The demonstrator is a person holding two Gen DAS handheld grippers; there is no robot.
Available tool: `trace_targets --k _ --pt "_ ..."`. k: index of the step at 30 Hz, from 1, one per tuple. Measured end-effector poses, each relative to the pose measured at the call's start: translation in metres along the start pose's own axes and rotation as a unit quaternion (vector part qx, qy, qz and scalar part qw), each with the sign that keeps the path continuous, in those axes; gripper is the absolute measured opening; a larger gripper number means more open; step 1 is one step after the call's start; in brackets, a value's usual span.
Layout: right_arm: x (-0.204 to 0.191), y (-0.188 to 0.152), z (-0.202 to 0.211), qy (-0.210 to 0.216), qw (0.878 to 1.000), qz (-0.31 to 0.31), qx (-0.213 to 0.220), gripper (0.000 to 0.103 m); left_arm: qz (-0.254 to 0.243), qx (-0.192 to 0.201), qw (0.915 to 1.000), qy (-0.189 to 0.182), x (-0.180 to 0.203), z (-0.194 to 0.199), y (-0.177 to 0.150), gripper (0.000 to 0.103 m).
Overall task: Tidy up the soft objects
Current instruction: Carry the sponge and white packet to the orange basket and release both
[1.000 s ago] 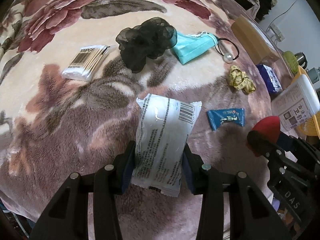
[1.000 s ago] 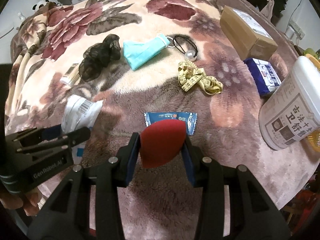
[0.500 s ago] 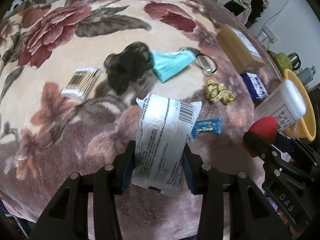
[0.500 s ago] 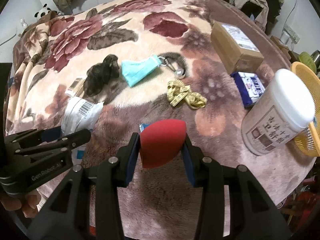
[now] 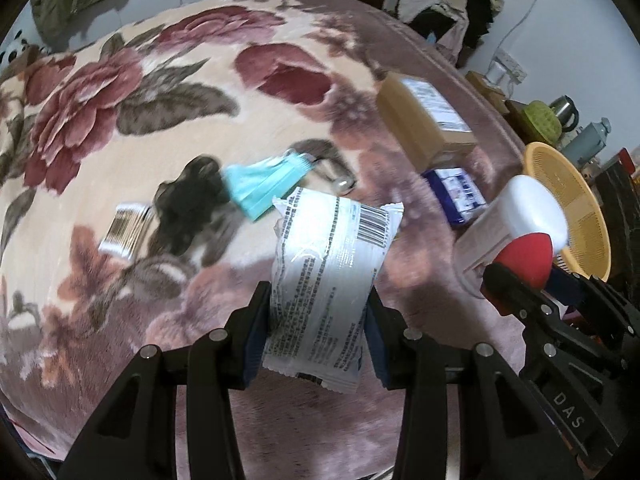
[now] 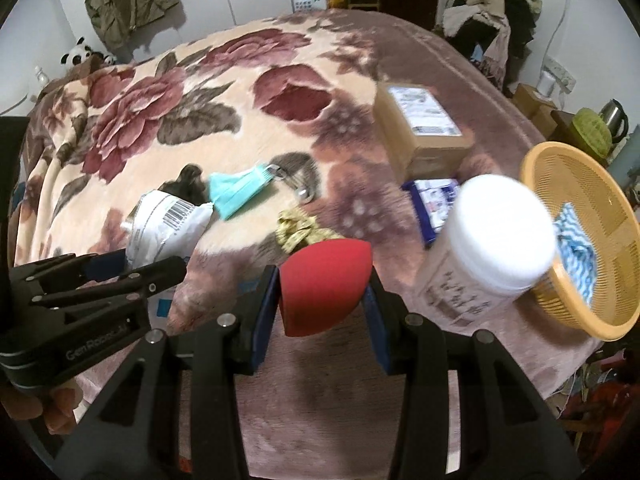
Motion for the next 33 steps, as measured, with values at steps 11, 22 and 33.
trace_targets --k 11,22,33 --pt "0.062 0.01 0.027 -0.016 0.999 -0.036 0.024 0.042 -0.046 0.005 0.9988 -0.016 0.074 0.005 0.016 0.045" --pt "0.139 0.012 0.043 -0.031 0.996 -0.081 0.039 0.042 -0.094 0.007 0.9948 -0.038 0.158 0.007 0.036 0.045" --pt "0.225 0.01 0.048 -0.05 0.988 -0.14 0.045 0.042 -0.152 0.006 0.986 -0.068 0.256 -0.004 0.062 0.045"
Point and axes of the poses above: each gripper's, at about its wrist camera, not at the fingertips, and z roughly against the way its jaws point, x to its right, y to its top, the point moved 7 cm from there along -z, roughly the way its jaws point, and after that the axes turned 1 degree about -x, right-handed, at the moved point
